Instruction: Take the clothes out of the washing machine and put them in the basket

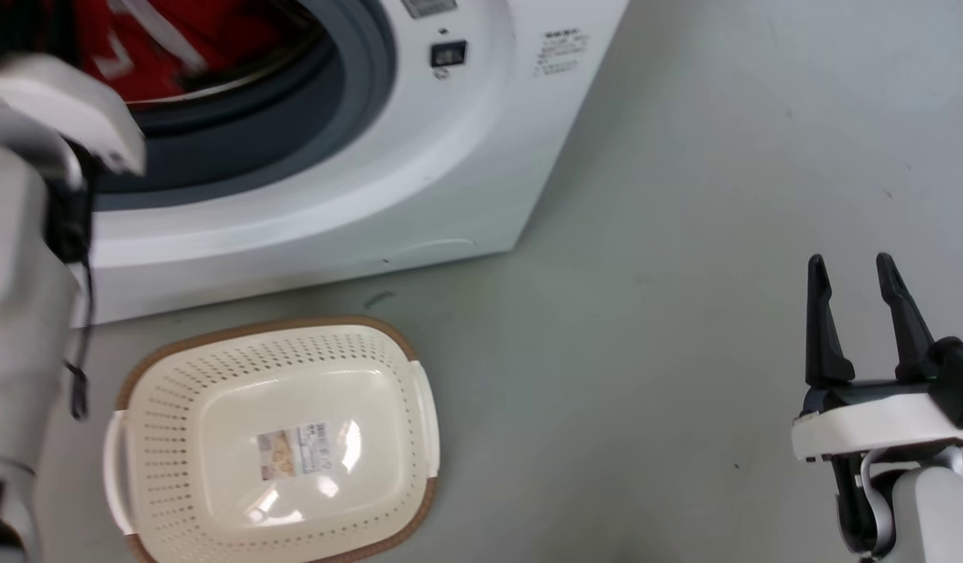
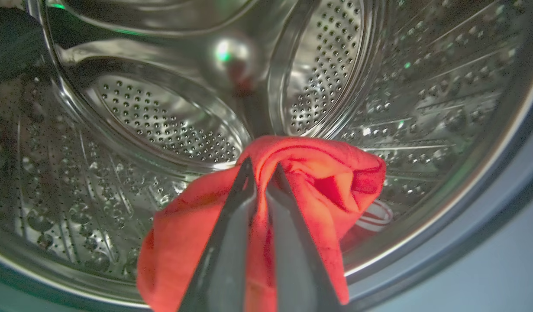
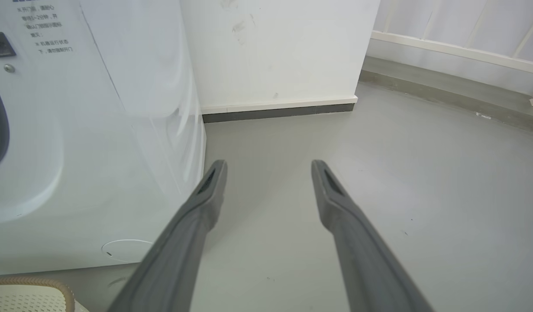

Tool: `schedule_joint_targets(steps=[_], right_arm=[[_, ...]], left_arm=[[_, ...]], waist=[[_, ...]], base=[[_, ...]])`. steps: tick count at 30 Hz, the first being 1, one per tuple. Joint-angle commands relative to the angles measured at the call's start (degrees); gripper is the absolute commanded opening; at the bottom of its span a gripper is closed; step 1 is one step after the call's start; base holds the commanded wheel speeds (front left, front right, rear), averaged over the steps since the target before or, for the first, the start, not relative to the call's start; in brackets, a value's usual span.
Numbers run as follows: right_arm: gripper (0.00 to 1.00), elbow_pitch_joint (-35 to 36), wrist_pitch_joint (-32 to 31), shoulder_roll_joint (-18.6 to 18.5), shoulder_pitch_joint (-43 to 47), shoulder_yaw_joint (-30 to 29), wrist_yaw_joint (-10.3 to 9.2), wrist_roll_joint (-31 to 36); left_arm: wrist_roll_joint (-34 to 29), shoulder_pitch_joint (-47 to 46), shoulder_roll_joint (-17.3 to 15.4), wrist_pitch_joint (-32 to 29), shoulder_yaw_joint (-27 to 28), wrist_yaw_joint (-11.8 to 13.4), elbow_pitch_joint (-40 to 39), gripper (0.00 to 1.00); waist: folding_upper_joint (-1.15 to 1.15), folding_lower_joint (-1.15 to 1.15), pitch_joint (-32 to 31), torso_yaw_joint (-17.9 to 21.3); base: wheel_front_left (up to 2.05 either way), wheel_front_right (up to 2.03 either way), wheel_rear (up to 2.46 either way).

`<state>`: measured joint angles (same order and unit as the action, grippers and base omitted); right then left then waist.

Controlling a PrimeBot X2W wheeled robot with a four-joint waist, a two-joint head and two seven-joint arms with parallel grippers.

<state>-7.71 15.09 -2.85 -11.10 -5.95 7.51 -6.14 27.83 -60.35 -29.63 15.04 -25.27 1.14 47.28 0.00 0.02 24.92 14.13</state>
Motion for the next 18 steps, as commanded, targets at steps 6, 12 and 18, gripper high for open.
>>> schedule_joint_targets(steps=[6, 12, 18], right_arm=[[1.00, -0.95, 0.12, -0.07, 2.37, -0.42, -0.04, 1.79], [1.00, -1.50, 0.12, -0.06, 4.27, -0.76, -0.04, 3.17], [1.00, -2.12, 0.12, -0.07, 5.93, -1.35, -0.04, 3.77]], left_arm=[[-3.12, 12.52, 2.20, 0.18, 5.03, 2.28, -12.01, 0.00], [-6.92, 23.52, 5.14, 0.17, 9.54, 2.68, -24.13, 0.00], [-9.20, 33.47, 7.68, 0.18, 12.02, 1.75, -34.85, 0.00]], waist=[[0.00, -0.02, -7.34, -5.15], [0.00, -0.02, -11.53, -8.07], [0.00, -0.02, -14.49, -10.76]], base=[[0.00, 0.00, 0.00], [0.00, 0.00, 0.00], [0.00, 0.00, 0.00]])
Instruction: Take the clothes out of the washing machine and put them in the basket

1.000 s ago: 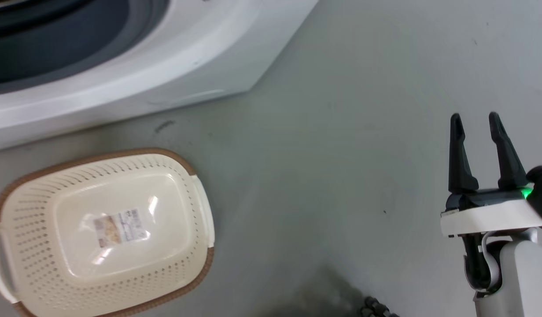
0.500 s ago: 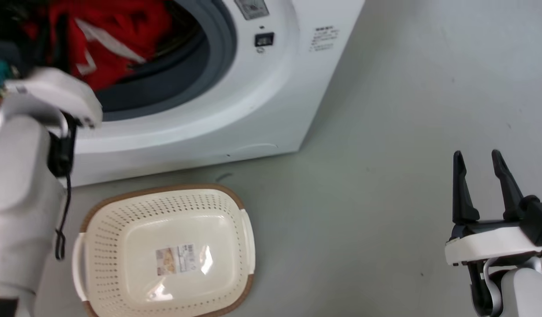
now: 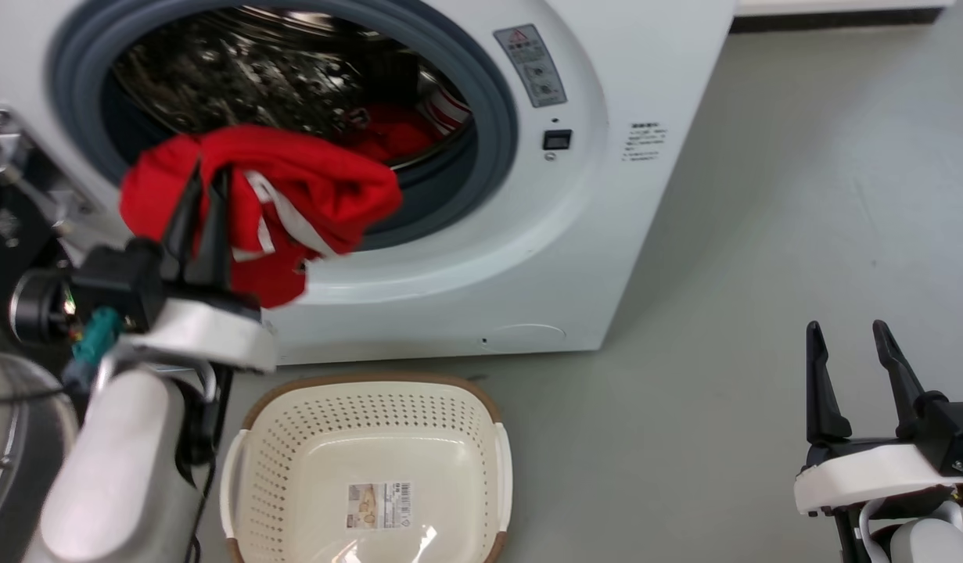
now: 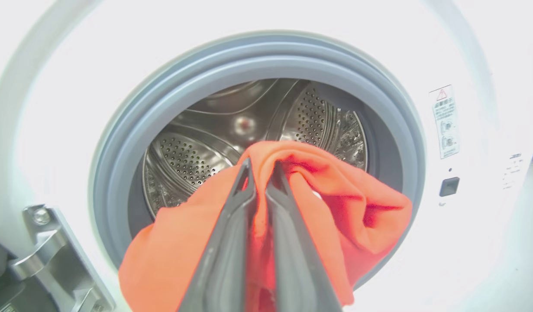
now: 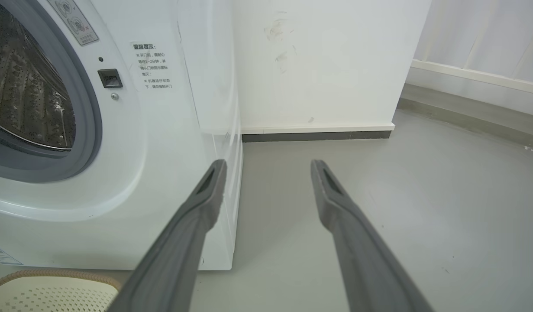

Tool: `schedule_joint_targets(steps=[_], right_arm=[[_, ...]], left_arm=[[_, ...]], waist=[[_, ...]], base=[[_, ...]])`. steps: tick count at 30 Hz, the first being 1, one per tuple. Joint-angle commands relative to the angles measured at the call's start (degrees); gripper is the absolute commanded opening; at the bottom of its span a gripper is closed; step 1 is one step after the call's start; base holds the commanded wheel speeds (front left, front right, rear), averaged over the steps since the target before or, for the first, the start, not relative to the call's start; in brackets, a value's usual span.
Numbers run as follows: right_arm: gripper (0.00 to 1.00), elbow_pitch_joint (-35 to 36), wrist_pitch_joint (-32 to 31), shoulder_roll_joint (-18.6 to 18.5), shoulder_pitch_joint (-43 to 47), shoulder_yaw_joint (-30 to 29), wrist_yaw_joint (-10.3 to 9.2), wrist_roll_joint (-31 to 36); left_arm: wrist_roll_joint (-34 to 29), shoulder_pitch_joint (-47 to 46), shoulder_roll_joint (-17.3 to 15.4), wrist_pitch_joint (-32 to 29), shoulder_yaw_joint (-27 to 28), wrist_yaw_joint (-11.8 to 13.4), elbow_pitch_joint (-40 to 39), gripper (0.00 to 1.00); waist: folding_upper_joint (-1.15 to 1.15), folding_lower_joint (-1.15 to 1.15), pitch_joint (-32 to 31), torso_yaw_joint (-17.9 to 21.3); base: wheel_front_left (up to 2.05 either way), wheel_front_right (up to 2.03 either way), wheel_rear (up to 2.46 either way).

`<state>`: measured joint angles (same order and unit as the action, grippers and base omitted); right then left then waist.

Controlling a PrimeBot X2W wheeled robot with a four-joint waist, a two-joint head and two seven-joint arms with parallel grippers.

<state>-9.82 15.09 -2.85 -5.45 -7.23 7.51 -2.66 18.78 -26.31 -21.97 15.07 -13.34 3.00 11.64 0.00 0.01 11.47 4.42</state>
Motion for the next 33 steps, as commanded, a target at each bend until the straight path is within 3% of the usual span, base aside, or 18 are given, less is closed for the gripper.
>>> schedule_joint_targets(steps=[1, 7, 12, 23, 33], right_arm=[[1.00, -0.03, 0.12, -0.06, 0.50, -0.08, -0.04, 0.36], [1.00, -0.03, 0.12, -0.05, 1.09, 0.21, -0.04, 0.56], [1.00, 0.48, 0.12, -0.06, 0.87, 0.42, -0.04, 1.11], [1.00, 2.63, 0.12, -0.05, -2.59, -0.37, -0.04, 2.87], [1.00, 5.42, 0.12, -0.06, -5.81, -1.06, -0.04, 4.25]], left_arm=[[-0.42, 1.02, 0.32, 0.15, 0.23, -0.24, -0.64, 0.00], [-0.19, 10.47, 2.38, 0.15, -0.38, -0.50, -4.75, 0.00], [0.43, 15.13, 3.69, 0.15, -1.47, -1.00, -1.52, 0.00], [-0.22, 12.04, 8.05, 0.16, 0.73, -4.51, 15.80, 0.00], [-2.23, 1.45, 10.90, 0.15, 2.12, -6.38, 34.14, 0.00]], waist=[[0.00, -0.01, -1.34, -1.44], [0.00, -0.01, -1.83, -3.32], [0.00, -0.01, -0.01, -4.18], [0.00, -0.01, 10.53, -3.18], [0.00, -0.01, 21.85, -2.05]], base=[[0.00, 0.00, 0.00], [0.00, 0.00, 0.00], [0.00, 0.00, 0.00], [0.00, 0.00, 0.00], [0.00, 0.00, 0.00]])
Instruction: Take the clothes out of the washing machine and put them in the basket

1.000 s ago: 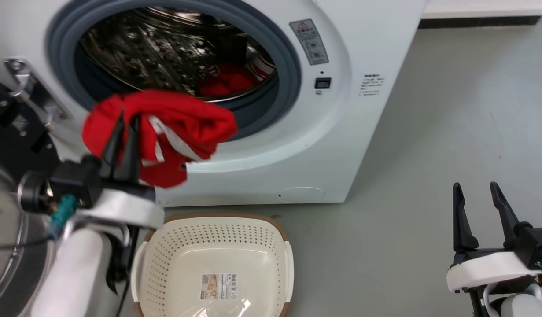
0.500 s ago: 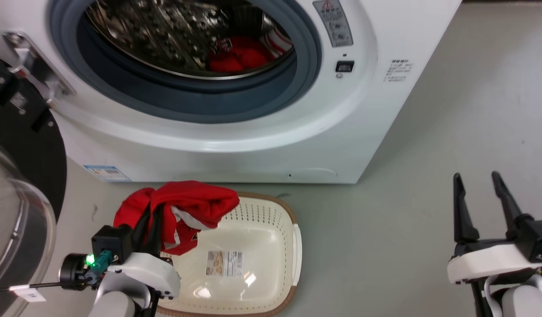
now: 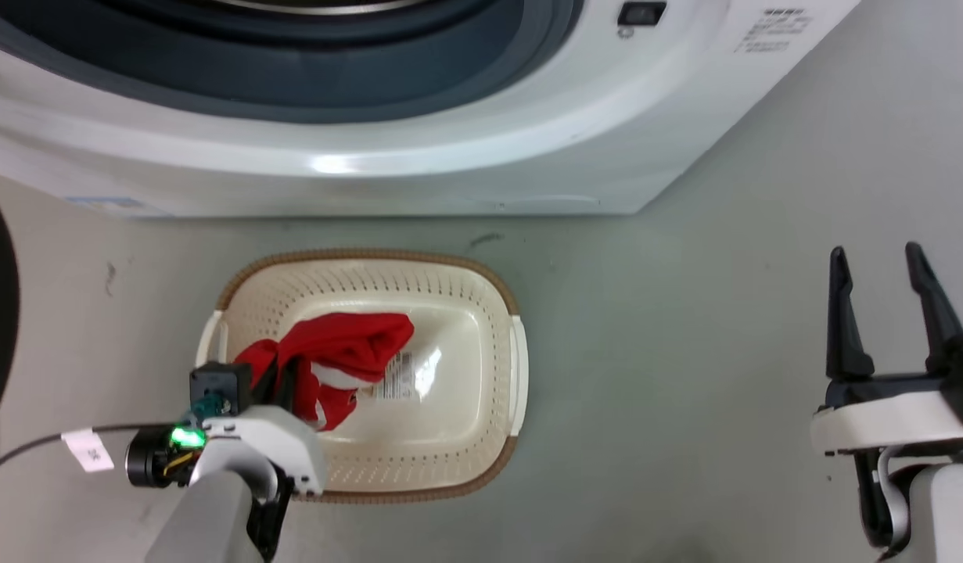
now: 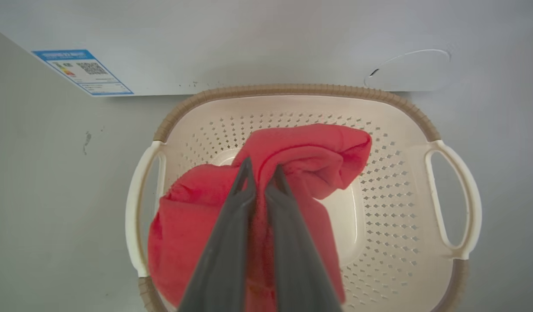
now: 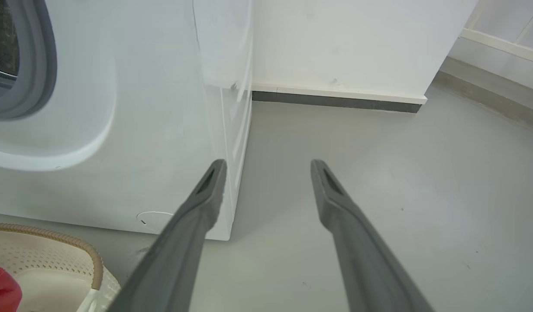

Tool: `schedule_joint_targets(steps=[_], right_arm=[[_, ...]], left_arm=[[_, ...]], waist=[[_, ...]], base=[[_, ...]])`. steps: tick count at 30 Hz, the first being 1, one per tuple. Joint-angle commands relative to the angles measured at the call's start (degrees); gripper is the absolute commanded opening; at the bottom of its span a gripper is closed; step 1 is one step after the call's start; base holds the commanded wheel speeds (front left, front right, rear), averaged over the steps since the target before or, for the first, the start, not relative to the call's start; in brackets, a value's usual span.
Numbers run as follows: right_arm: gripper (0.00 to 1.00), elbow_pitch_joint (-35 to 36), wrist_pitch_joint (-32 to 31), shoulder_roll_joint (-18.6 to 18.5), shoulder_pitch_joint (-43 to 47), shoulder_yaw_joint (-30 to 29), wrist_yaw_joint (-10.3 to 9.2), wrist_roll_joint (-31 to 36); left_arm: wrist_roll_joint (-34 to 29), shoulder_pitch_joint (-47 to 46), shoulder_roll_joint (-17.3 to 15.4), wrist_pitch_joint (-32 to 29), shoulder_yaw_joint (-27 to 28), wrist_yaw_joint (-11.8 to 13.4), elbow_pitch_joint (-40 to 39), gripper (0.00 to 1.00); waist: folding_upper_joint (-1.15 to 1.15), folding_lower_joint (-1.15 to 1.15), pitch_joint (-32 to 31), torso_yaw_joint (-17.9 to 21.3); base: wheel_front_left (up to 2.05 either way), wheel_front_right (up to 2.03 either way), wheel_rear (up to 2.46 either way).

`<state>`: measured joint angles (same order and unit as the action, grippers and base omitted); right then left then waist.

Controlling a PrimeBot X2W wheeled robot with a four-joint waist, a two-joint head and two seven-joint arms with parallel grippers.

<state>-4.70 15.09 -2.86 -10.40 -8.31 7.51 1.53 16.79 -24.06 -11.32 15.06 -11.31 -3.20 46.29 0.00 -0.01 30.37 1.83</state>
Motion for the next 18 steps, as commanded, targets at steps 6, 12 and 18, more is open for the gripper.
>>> schedule_joint_targets(steps=[6, 12, 18], right_arm=[[1.00, 2.53, 0.12, -0.04, -2.03, -0.61, -0.04, 0.84], [1.00, 4.58, 0.12, -0.04, -2.83, -1.38, -0.04, 1.41], [1.00, 6.55, 0.12, -0.04, -3.00, -1.87, -0.04, 1.50]], left_arm=[[0.56, -7.16, 0.99, 0.16, 3.43, 0.52, 6.67, 0.00], [1.33, -12.43, 2.02, 0.17, 6.09, 0.86, 12.45, 0.00], [1.04, -16.44, 2.85, 0.17, 6.72, 0.44, 17.08, 0.00]], waist=[[0.00, 0.01, 8.69, 0.78], [0.00, 0.01, 13.09, 0.96], [0.00, 0.01, 16.91, 1.35]], base=[[0.00, 0.00, 0.00], [0.00, 0.00, 0.00], [0.00, 0.00, 0.00]])
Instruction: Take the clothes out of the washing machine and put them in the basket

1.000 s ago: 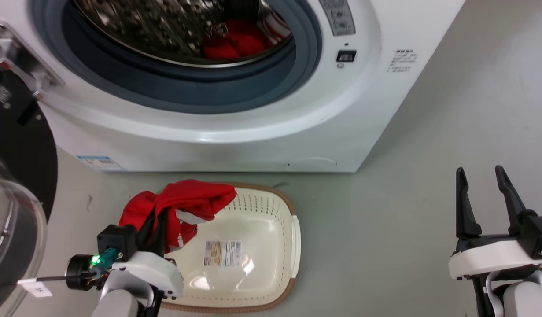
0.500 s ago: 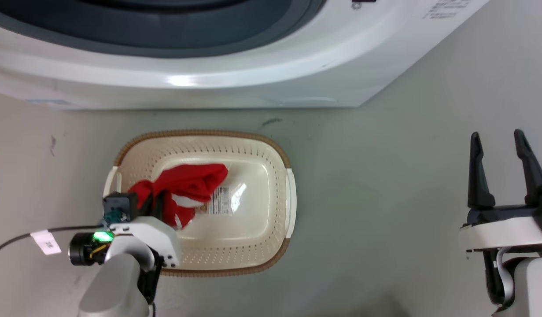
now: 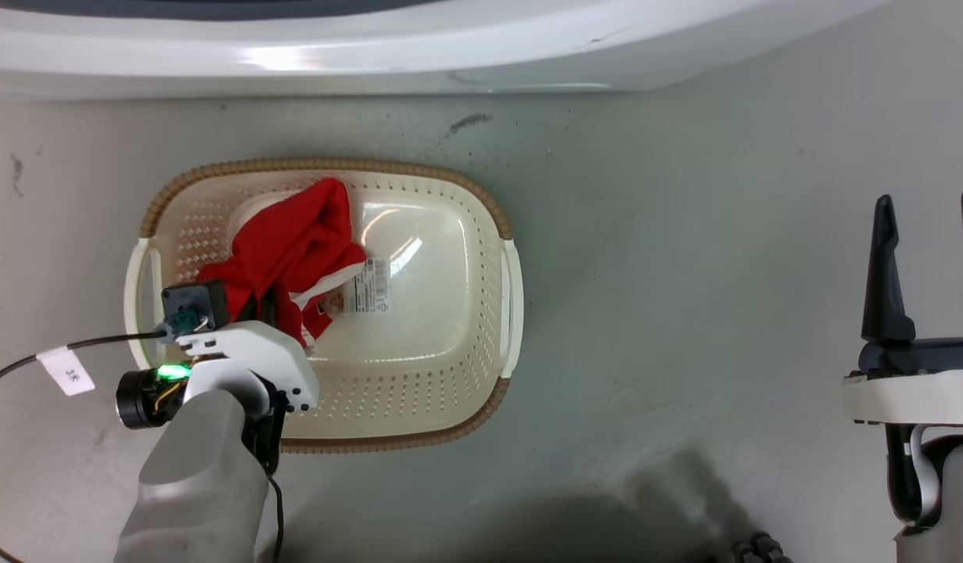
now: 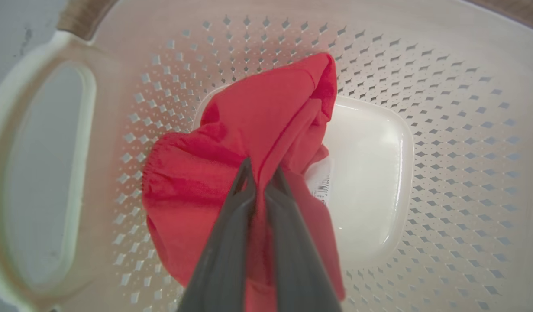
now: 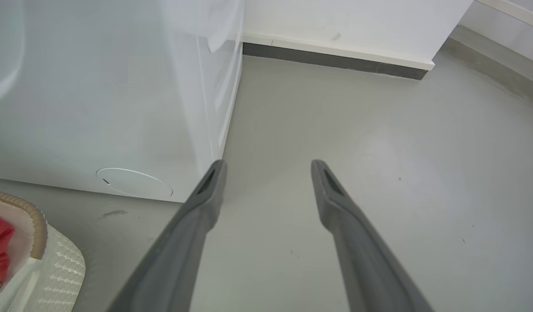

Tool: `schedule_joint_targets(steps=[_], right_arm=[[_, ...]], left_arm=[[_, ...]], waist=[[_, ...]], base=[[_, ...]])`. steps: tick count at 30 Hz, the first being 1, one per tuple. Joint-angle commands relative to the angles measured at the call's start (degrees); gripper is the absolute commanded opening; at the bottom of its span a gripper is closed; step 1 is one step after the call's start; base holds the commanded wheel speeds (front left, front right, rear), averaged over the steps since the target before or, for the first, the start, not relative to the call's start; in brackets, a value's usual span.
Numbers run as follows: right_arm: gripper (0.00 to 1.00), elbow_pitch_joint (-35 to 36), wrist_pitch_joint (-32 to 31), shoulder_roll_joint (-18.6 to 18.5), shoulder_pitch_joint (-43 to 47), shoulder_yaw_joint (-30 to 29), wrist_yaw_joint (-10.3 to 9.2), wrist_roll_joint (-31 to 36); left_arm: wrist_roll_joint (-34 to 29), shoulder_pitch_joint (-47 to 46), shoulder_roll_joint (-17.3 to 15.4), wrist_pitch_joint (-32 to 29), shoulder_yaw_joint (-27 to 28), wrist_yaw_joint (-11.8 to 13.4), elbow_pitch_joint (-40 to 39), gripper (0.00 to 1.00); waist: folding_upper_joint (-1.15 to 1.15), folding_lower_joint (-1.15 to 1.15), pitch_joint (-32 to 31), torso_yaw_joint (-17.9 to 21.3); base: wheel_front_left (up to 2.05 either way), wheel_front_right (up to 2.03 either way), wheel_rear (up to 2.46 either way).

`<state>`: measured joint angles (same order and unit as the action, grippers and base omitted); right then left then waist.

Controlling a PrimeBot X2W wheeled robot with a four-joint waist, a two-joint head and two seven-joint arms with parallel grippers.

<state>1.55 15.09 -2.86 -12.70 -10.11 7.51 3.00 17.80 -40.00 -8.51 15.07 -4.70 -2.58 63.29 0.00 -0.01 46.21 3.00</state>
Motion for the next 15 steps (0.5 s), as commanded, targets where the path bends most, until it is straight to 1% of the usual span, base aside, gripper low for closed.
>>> schedule_joint_targets(steps=[1, 7, 9, 10, 11, 12, 15], right_arm=[[1.00, 0.63, 0.12, -0.04, -0.75, -0.17, -0.04, 0.02], [1.00, 2.14, 0.12, -0.04, -0.79, -0.28, -0.04, 0.06], [1.00, 2.32, 0.12, -0.04, -0.64, -0.35, -0.04, 0.04], [1.00, 2.24, 0.12, -0.04, -0.59, -0.26, -0.04, 0.12], [1.00, 2.08, 0.12, -0.04, -0.62, -0.16, -0.04, 0.21], [1.00, 1.83, 0.12, -0.04, -0.64, -0.05, -0.05, 0.30], [1.00, 1.10, 0.12, -0.04, -0.81, 0.37, -0.05, 0.02]], left_arm=[[-0.24, -1.00, 0.23, 0.15, -0.05, -0.37, 0.82, 0.00], [-0.54, -3.15, 0.87, 0.15, -0.07, -1.20, 3.20, 0.00], [0.35, -3.69, 0.98, 0.15, 1.00, -0.70, 3.57, 0.00], [0.44, -3.93, 0.95, 0.15, 1.20, -0.51, 3.58, 0.22], [0.12, -4.02, 0.90, 0.15, 1.17, -0.33, 3.57, 0.96], [-0.07, -3.89, 0.86, 0.15, 1.14, -0.17, 3.62, 1.00], [-0.56, -2.84, 0.60, 0.16, 1.21, -0.29, 3.57, 1.00]], waist=[[0.00, 0.01, 1.61, 0.21], [0.00, 0.01, 3.76, 0.28], [0.00, 0.01, 3.99, 0.17], [0.00, 0.01, 4.02, 0.12], [0.00, 0.01, 3.95, 0.10], [0.00, 0.01, 3.67, 0.10], [0.00, 0.01, 2.18, 0.27]], base=[[0.00, 0.00, 0.00], [0.00, 0.00, 0.00], [0.00, 0.00, 0.00], [0.00, 0.00, 0.00], [0.00, 0.00, 0.00], [0.00, 0.00, 0.00], [0.00, 0.00, 0.00]])
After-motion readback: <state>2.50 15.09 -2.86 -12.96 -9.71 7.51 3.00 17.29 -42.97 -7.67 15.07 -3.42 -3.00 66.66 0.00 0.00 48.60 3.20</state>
